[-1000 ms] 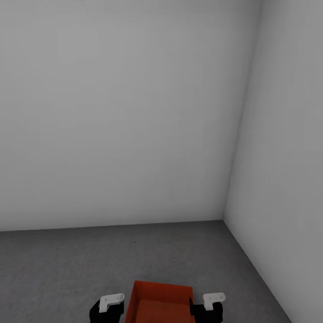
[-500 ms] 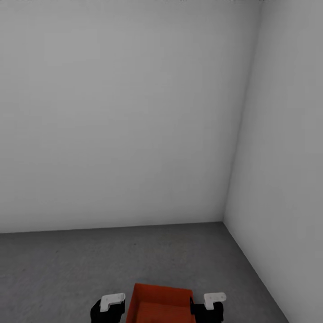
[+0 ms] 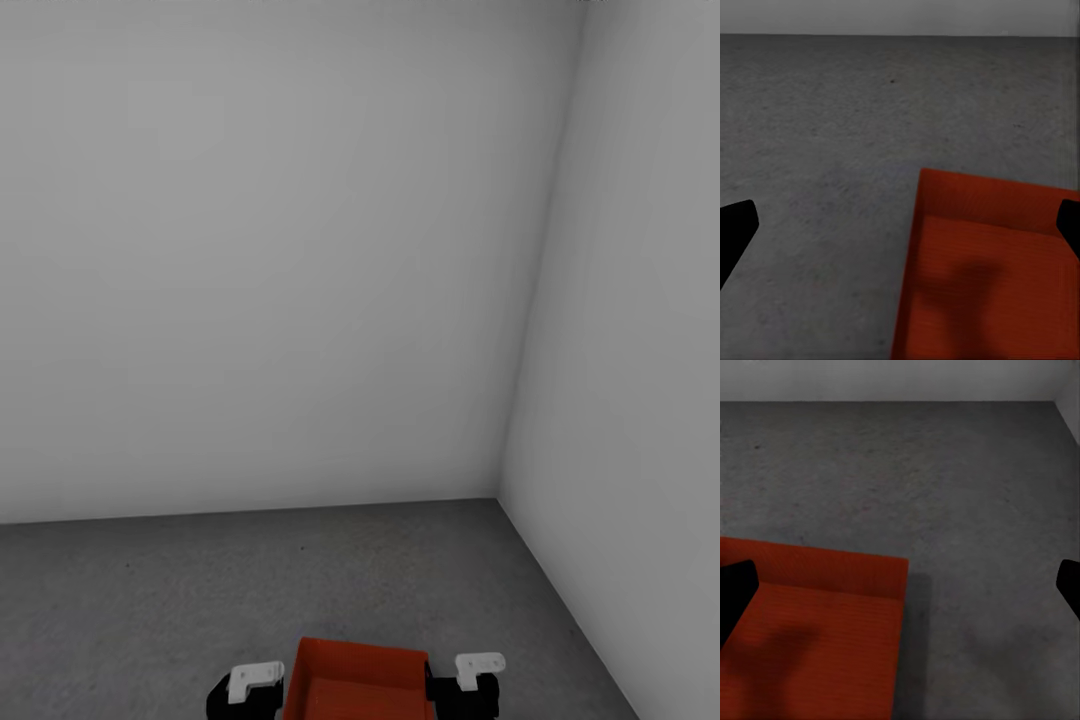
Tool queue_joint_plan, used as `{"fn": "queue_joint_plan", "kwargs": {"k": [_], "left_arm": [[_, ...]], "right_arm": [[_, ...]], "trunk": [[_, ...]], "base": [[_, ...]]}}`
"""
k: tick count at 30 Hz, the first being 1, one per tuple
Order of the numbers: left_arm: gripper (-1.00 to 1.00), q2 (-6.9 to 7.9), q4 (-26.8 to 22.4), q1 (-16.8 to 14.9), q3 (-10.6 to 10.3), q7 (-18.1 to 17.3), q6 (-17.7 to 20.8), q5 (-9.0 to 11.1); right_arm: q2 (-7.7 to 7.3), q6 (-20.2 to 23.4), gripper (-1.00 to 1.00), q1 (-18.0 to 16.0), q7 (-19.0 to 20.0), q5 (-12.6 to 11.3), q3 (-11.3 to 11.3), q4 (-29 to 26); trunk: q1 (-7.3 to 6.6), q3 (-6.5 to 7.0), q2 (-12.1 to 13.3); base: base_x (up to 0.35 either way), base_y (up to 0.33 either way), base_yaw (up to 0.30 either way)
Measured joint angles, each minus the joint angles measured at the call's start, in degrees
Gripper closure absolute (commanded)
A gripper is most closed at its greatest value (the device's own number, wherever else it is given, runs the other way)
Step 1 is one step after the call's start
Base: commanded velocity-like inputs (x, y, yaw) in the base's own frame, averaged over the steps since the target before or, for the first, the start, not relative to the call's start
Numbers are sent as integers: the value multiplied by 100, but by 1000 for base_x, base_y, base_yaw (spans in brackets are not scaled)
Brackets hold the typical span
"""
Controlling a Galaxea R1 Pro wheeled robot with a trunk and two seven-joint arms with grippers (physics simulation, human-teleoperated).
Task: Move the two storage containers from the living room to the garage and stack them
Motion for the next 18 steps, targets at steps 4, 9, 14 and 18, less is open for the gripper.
{"fn": "queue_joint_plan", "kwargs": {"k": [4,9,14,18], "left_arm": [[-100,-19,6,33,-83,0,-1,-9],[-100,-21,14,41,-113,0,-6,-12],[-100,-24,38,45,-127,-14,-11,-18],[-100,-28,48,47,-132,-21,-9,-16]], "right_arm": [[2,4,-100,4,0,1,13,0],[8,65,-100,-4,0,31,56,4],[36,65,-100,11,52,64,113,13],[50,62,-100,26,46,55,120,16]], "trunk": [[-88,72,160],[-198,162,361],[-308,251,562],[-395,323,722]], "base": [[0,0,0],[0,0,0],[0,0,0],[0,0,0]]}}
